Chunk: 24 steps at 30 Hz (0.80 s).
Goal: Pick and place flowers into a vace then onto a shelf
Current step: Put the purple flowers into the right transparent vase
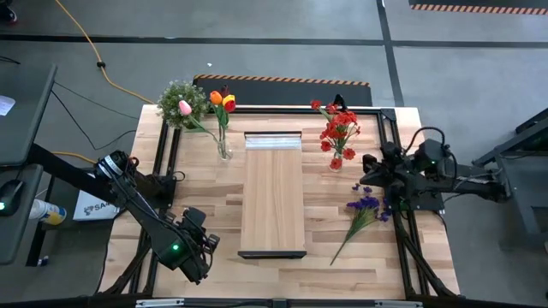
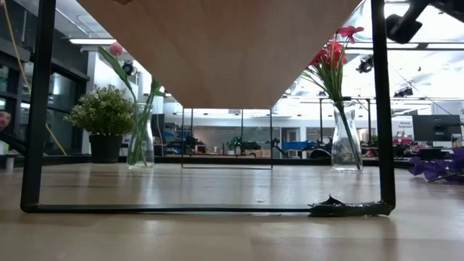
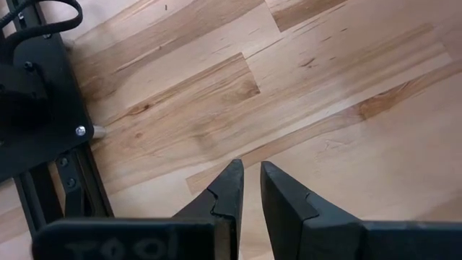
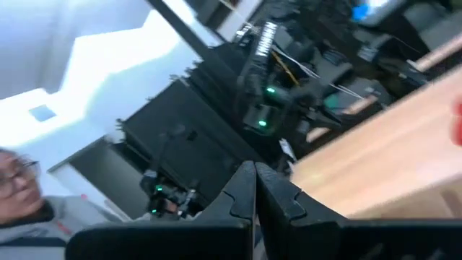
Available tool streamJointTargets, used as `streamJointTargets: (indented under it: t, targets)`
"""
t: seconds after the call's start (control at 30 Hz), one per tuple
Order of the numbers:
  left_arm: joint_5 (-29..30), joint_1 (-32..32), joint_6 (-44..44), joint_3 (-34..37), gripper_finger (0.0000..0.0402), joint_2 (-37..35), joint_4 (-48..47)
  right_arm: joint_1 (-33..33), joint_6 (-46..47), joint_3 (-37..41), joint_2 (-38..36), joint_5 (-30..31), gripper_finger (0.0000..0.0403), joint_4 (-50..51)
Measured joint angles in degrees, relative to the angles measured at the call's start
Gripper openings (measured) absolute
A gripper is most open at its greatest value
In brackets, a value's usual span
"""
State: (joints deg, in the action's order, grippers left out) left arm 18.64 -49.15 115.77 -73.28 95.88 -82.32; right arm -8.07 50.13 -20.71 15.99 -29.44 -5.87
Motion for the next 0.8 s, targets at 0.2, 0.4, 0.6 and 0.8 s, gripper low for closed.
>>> streamJointTargets:
  t: [0.2,0.4,0.6,0.8]
  targets:
    - [-0.06,0.00,0.00,0.00,0.0085,0.00,0.24,6.54,-2.59,0.00,0.02,4.27,0.0000,-3.80]
    - [-0.10,0.00,0.00,0.00,0.0085,0.00,0.24,14.33,-5.79,0.00,0.17,9.12,0.0000,-8.07]
    - [-0.15,0.00,-1.06,0.00,0.0085,0.00,0.30,22.17,-10.63,-0.02,1.89,12.76,0.0000,-15.11]
    - [-0.42,0.00,-2.55,0.00,0.0085,0.00,1.77,29.15,-17.03,-0.02,8.20,16.51,0.0000,-20.30]
